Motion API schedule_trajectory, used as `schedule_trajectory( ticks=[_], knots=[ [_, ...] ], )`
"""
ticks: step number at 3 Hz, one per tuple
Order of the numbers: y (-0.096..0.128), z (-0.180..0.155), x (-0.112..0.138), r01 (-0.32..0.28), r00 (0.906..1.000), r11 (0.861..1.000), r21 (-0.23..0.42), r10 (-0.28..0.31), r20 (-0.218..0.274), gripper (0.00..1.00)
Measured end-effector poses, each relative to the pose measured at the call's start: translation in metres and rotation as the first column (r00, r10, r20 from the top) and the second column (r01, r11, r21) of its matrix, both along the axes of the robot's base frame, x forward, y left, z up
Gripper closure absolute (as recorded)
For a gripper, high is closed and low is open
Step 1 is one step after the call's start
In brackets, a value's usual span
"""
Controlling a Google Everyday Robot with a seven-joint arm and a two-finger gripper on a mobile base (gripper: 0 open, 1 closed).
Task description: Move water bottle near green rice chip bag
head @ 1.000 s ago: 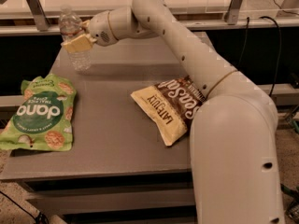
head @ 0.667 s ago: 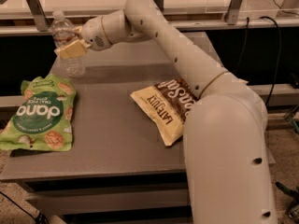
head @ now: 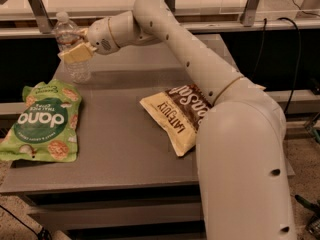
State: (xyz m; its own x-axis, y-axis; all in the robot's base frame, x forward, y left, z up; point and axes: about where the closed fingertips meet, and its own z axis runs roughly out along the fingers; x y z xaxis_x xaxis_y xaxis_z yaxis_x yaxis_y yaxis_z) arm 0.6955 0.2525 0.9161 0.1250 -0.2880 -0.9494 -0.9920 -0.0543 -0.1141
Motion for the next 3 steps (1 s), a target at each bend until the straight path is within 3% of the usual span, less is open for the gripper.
schedule_trajectory(
  ticks=[3],
  knots=[
    [0.0092,-0.0032,-0.0041,-0.015,0.9999,1.0,-0.001,0.015,-0.006,0.15]
  ],
)
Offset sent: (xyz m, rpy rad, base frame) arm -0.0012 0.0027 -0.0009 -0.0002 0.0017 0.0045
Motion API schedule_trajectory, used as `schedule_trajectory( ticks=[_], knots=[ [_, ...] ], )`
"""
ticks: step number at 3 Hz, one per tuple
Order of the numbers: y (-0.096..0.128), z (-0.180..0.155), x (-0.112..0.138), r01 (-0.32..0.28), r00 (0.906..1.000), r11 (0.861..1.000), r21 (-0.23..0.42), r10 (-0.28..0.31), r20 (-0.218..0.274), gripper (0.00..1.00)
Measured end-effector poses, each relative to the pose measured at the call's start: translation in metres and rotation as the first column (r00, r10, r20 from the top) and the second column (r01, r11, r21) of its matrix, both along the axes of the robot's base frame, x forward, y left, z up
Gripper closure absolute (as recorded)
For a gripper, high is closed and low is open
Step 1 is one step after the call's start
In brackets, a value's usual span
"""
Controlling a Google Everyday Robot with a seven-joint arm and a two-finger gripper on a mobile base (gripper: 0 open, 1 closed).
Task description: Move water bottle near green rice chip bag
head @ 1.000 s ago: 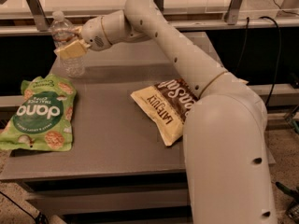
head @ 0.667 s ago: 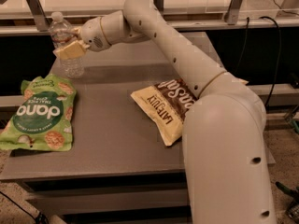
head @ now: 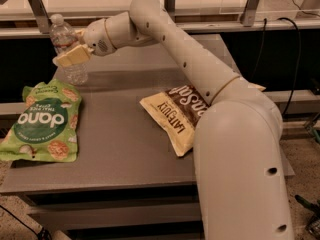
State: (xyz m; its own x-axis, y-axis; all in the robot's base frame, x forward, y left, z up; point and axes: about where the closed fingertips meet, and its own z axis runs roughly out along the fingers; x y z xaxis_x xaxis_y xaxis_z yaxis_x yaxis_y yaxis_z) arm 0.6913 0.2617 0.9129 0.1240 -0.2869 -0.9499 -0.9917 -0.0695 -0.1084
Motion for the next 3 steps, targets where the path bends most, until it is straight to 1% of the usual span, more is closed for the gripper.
schedule_trajectory(
  ticks=[1,2,3],
  knots=[
    [0.003,-0.001,-0.0014,-0.005,1.0,1.0,0.0,0.005,-0.002,0.0],
    [0.0031,-0.001,-0.0014,-0.005,1.0,1.0,0.0,0.005,-0.002,0.0],
    [0.0031,0.0032,-0.0036,-0.015,0.9999,1.0,-0.015,0.015,-0.001,0.0]
  ],
)
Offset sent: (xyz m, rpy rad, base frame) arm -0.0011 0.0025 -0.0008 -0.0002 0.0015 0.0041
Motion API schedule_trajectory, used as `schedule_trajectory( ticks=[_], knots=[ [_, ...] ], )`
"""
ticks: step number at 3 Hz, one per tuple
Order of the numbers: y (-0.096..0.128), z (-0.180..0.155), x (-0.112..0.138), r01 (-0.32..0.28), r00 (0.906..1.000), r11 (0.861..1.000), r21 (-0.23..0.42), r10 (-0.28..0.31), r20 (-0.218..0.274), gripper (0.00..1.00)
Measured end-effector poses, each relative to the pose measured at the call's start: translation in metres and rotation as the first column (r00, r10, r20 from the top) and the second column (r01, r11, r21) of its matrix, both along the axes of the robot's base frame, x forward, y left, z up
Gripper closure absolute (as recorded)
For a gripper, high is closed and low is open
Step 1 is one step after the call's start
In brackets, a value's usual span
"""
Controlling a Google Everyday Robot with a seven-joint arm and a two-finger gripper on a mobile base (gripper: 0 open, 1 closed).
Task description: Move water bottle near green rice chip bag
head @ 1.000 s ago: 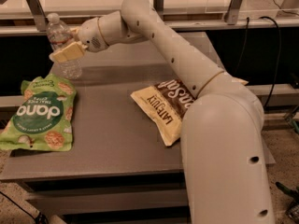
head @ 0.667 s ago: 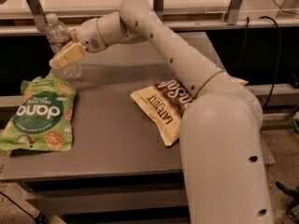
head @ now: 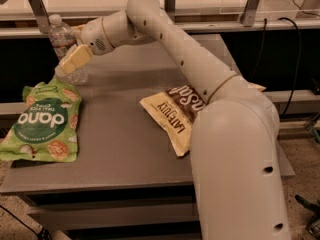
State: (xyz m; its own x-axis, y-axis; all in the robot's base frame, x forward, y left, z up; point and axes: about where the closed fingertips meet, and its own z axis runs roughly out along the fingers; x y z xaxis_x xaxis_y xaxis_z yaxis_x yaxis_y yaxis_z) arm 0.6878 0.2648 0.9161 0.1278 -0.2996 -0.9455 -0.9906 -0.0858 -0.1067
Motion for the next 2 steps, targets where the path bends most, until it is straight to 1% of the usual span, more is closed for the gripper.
schedule_trajectory(
  ticks=[1,2],
  knots=[
    [-0.0091,0.0284,-0.0081,0.036,0.9987,0.996,-0.085,-0.033,0.037,0.0],
    [-0.0083,0.0274,-0.0081,0.035,0.9988,0.996,-0.085,-0.032,0.036,0.0]
  ],
)
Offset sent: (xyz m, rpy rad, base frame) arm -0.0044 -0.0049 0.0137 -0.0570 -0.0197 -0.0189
